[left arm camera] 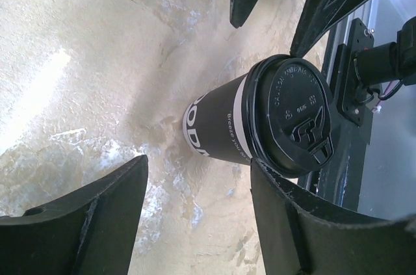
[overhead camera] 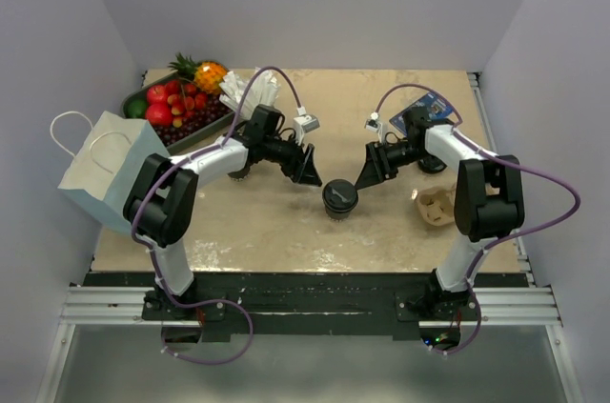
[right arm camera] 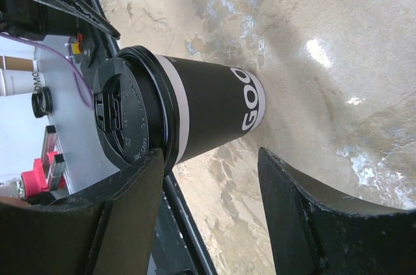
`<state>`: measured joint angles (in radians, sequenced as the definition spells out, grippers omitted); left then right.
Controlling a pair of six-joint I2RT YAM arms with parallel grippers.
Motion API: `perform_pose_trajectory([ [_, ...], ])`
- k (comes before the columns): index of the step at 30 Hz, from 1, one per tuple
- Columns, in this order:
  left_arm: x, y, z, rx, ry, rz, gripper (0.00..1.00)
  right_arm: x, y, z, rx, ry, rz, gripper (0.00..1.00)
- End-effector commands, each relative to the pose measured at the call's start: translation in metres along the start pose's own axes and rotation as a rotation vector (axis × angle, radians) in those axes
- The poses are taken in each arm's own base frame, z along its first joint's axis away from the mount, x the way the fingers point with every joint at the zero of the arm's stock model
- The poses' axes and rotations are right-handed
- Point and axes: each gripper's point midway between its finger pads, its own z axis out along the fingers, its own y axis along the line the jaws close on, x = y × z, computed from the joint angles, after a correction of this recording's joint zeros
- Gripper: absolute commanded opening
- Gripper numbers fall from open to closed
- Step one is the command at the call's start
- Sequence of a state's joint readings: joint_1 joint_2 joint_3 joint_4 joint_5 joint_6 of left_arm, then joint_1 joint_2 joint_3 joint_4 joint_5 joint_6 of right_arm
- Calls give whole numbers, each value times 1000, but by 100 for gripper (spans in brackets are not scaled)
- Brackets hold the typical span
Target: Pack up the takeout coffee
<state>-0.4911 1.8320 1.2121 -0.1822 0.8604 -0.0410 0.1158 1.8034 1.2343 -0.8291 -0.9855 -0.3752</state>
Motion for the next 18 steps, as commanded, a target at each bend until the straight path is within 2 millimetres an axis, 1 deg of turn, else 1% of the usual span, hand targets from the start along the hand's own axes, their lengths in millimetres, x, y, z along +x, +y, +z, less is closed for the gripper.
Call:
perform_pose_trajectory([
  [1, -9, -6, -6, 7, -28, 23, 68, -3, 5, -7, 16, -20, -34, 62],
  [8, -8, -11, -5, 40, -28, 17, 70, 0, 5, -6, 16, -17, -31, 61],
  [15, -4, -21, -1, 86, -16, 16, 73, 4, 5, -5, 14, -11, -25, 61],
  [18, -1, -19, 2, 82, -5, 7, 73, 5, 5, -4, 12, -11, -20, 61],
])
